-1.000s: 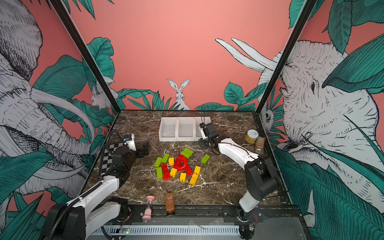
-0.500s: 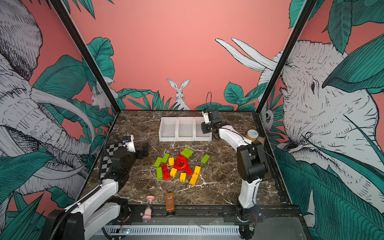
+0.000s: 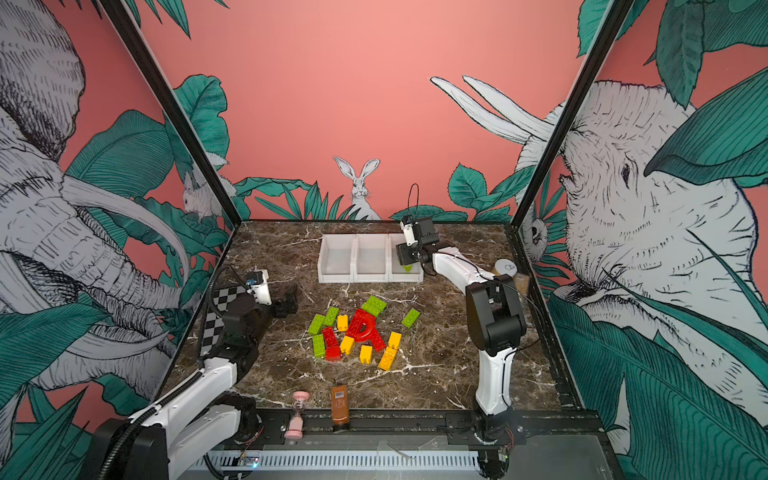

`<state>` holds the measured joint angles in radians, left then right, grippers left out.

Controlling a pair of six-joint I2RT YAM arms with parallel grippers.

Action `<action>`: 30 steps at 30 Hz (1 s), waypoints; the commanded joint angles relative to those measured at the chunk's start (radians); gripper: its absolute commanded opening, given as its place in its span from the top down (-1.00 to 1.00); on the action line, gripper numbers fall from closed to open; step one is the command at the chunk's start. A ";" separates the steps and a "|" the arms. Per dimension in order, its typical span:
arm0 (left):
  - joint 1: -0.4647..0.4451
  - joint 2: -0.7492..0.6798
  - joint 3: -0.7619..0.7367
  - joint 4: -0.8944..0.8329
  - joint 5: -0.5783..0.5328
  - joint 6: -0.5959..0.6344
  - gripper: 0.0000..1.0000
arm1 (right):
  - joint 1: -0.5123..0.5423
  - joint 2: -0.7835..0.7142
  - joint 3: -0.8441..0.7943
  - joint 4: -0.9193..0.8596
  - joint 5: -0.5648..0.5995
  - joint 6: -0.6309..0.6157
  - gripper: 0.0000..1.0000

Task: Sort the legos into containers by color
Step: 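Carry the green brick to the tray compartment nearest the right arm and release, then return the right gripper to the pile and grasp another lime-green brick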

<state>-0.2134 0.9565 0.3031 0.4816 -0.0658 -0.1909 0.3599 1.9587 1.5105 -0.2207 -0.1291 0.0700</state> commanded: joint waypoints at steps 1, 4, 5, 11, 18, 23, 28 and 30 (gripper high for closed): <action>-0.006 -0.008 -0.007 0.019 0.002 0.004 -0.96 | -0.003 -0.039 0.015 -0.022 0.021 0.018 -0.31; -0.006 -0.019 -0.006 0.011 0.004 0.002 -0.96 | -0.003 -0.113 -0.026 -0.090 0.037 0.063 -0.31; -0.006 -0.023 -0.007 0.009 0.003 0.002 -0.96 | -0.003 -0.153 -0.062 -0.110 0.043 0.087 -0.32; -0.011 -0.036 -0.009 0.006 -0.008 0.005 -0.96 | 0.018 -0.440 -0.368 -0.209 0.065 0.209 -0.35; -0.014 -0.019 -0.007 0.011 -0.007 0.005 -0.96 | 0.120 -0.584 -0.600 -0.225 0.056 0.353 -0.39; -0.015 0.001 -0.006 0.018 -0.004 0.002 -0.96 | 0.174 -0.541 -0.654 -0.133 0.048 0.419 -0.40; -0.015 0.006 -0.006 0.019 -0.004 0.002 -0.96 | 0.208 -0.475 -0.666 -0.058 0.039 0.442 -0.42; -0.015 0.004 -0.005 0.019 -0.003 0.002 -0.96 | 0.215 -0.446 -0.664 -0.036 0.037 0.447 -0.43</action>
<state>-0.2230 0.9653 0.3031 0.4812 -0.0677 -0.1909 0.5617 1.4876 0.8459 -0.3294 -0.0895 0.4847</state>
